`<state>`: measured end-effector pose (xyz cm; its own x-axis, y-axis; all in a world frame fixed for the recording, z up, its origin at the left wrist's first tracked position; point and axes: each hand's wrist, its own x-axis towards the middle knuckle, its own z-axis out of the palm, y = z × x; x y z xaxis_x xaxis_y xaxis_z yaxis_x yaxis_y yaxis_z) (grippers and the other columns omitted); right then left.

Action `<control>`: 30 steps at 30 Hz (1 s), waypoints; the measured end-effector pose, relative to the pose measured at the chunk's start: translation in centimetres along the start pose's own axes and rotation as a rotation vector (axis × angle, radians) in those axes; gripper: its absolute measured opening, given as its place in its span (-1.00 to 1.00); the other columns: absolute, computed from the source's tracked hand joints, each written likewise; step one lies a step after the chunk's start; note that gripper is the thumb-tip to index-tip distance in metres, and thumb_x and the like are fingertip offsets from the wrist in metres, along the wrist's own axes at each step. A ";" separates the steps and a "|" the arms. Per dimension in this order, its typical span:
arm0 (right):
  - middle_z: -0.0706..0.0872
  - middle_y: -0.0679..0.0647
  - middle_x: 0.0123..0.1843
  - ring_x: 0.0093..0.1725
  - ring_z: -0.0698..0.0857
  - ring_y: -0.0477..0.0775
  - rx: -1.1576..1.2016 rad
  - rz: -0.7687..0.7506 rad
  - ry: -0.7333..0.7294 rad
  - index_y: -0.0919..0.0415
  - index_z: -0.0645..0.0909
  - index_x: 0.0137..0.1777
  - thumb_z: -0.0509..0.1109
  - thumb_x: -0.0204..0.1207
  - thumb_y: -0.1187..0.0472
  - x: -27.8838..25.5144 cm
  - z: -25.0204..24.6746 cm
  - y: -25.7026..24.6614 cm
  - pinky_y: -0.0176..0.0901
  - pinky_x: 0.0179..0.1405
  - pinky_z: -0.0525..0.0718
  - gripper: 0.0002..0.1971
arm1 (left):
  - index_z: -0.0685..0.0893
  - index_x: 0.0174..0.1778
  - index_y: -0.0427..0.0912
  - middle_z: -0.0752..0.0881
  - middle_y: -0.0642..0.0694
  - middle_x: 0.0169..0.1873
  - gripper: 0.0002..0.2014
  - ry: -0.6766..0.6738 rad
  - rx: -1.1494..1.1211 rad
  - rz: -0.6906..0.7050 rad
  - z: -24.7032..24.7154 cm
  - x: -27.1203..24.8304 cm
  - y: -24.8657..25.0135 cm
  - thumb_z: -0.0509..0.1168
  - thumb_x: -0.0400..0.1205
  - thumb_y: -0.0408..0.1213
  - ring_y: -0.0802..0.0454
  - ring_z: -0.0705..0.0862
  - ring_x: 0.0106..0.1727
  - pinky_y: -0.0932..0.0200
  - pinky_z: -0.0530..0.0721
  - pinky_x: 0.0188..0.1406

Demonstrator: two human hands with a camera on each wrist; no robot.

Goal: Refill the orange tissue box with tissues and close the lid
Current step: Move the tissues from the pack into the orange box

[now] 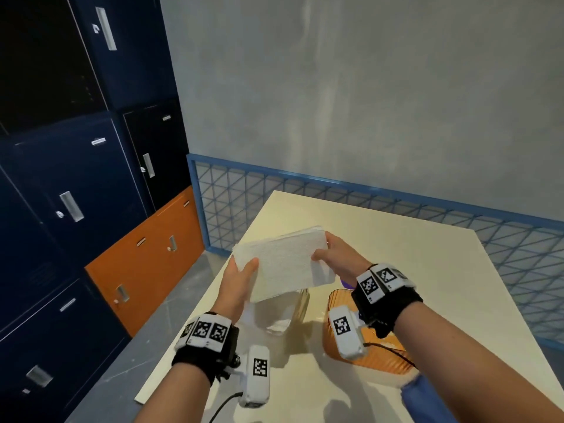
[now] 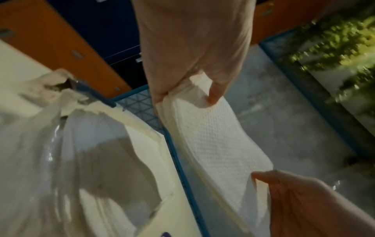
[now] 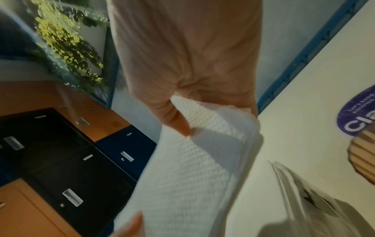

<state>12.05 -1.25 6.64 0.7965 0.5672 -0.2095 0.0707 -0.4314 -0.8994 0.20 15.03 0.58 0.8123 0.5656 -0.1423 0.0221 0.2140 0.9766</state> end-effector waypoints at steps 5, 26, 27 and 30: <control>0.58 0.12 0.04 0.03 0.57 0.06 0.160 -0.131 0.171 0.24 0.45 0.22 0.21 0.48 0.54 0.7 1.4 1.4 -0.23 -0.03 0.58 -0.64 | 0.46 0.25 -0.14 0.62 -0.09 0.08 -0.78 0.052 0.212 0.248 0.5 -0.4 0.8 0.19 0.69 -0.37 0.03 0.62 0.06 0.22 0.63 -0.01; 0.57 0.13 0.13 0.17 0.55 0.12 0.128 0.019 0.147 0.32 0.42 0.33 0.22 0.54 0.49 1.6 3.5 5.7 -0.12 0.10 0.52 -0.64 | 0.26 0.16 0.05 0.55 -0.15 0.15 -0.72 0.152 0.411 0.110 0.7 0.5 -3.3 0.12 0.67 -0.39 -0.27 0.51 0.27 -0.22 0.56 0.28; 0.58 0.14 0.14 0.18 0.56 0.14 0.114 0.003 0.167 0.32 0.44 0.33 0.23 0.56 0.46 1.6 3.2 5.3 -0.09 0.13 0.55 -0.66 | 0.27 0.15 0.06 0.57 -0.18 0.16 -0.76 0.158 0.439 0.126 0.9 0.5 -3.0 0.11 0.68 -0.35 -0.28 0.53 0.25 -0.27 0.57 0.26; 0.62 0.14 0.18 0.19 0.59 0.14 0.084 -0.022 0.227 0.29 0.47 0.34 0.26 0.59 0.37 1.3 1.5 4.6 0.02 0.24 0.58 -0.68 | 0.34 0.21 -0.14 0.61 -0.22 0.07 -0.82 0.160 0.464 0.203 2.3 0.5 -1.1 0.10 0.70 -0.34 -0.22 0.60 0.09 -0.15 0.64 0.08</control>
<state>12.50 -1.45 1.65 0.9105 0.3995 -0.1064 0.0470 -0.3556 -0.9335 1.95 13.28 -0.25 0.7285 0.6815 0.0696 0.1589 -0.2670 0.9505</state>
